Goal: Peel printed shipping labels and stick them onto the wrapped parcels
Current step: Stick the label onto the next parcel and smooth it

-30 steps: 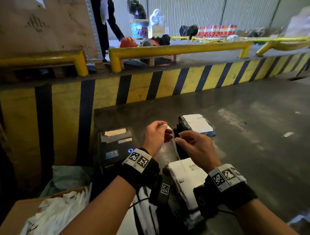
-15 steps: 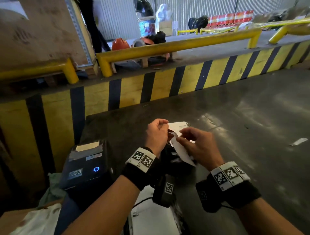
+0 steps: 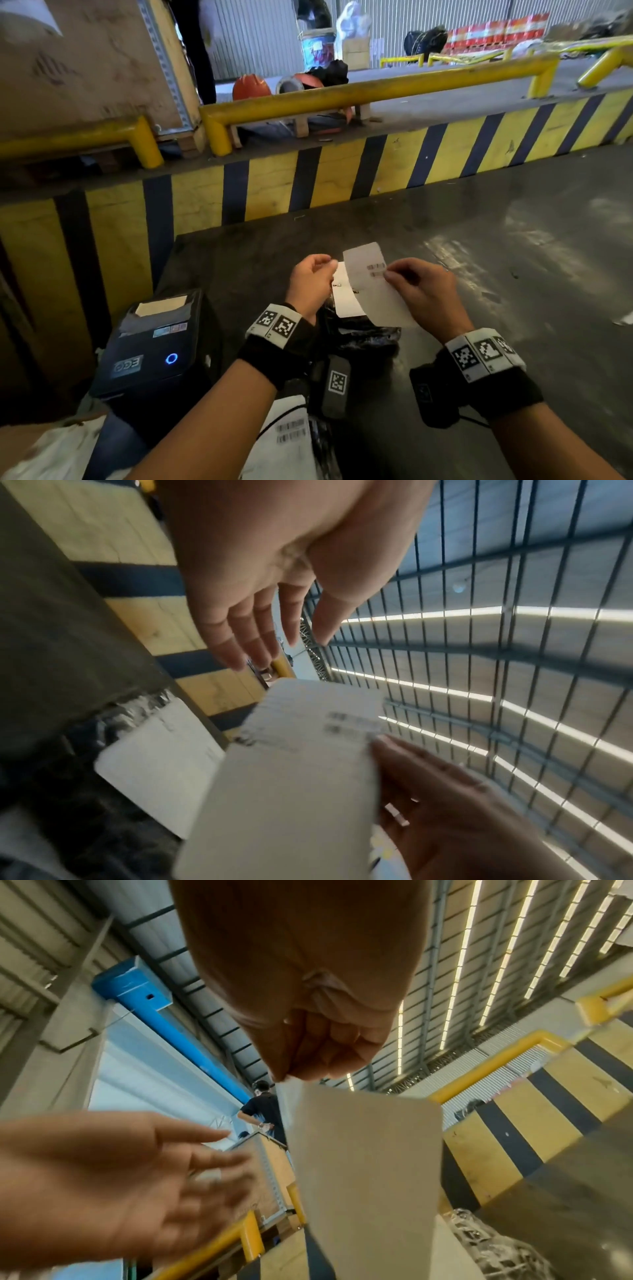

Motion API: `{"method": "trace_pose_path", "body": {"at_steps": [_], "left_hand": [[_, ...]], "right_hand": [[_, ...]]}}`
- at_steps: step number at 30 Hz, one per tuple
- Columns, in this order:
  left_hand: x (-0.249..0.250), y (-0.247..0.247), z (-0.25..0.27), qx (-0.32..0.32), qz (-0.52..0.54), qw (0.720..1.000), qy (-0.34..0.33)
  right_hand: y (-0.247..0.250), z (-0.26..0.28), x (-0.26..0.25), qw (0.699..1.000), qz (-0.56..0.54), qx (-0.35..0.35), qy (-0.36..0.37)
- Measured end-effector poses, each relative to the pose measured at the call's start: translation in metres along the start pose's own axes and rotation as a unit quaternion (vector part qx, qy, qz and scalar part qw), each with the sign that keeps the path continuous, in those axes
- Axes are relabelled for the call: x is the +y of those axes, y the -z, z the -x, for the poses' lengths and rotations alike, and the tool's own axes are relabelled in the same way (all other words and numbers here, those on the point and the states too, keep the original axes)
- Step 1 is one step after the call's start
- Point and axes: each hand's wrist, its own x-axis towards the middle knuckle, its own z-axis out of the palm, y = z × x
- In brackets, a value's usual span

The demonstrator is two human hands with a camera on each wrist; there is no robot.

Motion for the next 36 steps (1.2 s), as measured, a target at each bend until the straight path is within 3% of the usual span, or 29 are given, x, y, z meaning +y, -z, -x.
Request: {"method": "trace_pose_path", "body": {"at_steps": [3, 5, 7, 10, 20, 29, 36], "left_hand": [[-0.014, 0.004, -0.005, -0.05, -0.08, 0.995, 0.023], [-0.019, 0.005, -0.004, -0.089, -0.061, 0.994, 0.03], [-0.021, 0.007, -0.006, -0.104, -0.023, 0.994, 0.03], [-0.024, 0.007, -0.016, -0.093, -0.013, 0.995, 0.017], [-0.044, -0.009, -0.061, -0.044, -0.197, 0.979, -0.025], [-0.063, -0.01, -0.08, -0.062, -0.246, 0.967, -0.006], [-0.071, -0.011, -0.089, -0.061, -0.286, 0.956, -0.03]], "right_hand": [[0.006, -0.017, 0.003, 0.984, -0.168, -0.014, -0.06], [0.007, -0.028, 0.004, 0.956, -0.268, -0.046, -0.111], [0.005, -0.039, 0.01, 0.942, -0.296, -0.066, -0.144], [-0.003, -0.052, 0.024, 0.943, -0.281, -0.078, -0.162], [-0.039, -0.089, 0.073, 0.979, -0.106, -0.067, -0.16], [-0.053, -0.094, 0.095, 0.977, -0.037, -0.083, -0.194], [-0.06, -0.092, 0.098, 0.977, -0.003, -0.08, -0.196]]}}
